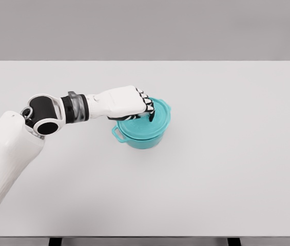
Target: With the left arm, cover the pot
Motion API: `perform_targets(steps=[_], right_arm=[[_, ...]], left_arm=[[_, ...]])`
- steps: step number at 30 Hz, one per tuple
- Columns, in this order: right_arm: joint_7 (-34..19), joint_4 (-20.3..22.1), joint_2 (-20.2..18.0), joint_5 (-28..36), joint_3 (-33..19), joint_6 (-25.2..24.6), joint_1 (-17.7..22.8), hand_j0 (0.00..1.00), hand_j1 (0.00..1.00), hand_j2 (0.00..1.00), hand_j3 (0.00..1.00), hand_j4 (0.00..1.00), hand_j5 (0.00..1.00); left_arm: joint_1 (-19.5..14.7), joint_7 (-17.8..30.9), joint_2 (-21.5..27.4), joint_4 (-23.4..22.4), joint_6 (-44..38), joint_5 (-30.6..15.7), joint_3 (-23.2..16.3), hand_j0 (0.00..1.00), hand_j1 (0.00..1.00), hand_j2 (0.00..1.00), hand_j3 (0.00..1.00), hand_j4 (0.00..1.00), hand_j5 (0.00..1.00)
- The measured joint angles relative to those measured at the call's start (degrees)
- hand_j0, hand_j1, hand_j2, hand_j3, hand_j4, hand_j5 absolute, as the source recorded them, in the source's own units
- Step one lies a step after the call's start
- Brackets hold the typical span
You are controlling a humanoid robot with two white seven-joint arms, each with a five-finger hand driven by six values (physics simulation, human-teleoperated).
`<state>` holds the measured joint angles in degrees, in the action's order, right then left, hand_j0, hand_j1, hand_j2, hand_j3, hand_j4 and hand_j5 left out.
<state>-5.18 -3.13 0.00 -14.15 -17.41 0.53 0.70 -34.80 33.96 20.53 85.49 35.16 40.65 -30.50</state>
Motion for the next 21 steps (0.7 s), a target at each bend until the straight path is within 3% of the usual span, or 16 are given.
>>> perform_targets(steps=[21], right_arm=[[0.0,0.0,0.0,0.0,0.0,0.0,0.0,1.00,1.00,1.00,1.00,1.00,1.00]], left_arm=[[-0.4,-0.1,-0.1,-1.9,-0.2,-0.6,0.0,0.55,0.55,0.55,0.55,0.55,0.55]])
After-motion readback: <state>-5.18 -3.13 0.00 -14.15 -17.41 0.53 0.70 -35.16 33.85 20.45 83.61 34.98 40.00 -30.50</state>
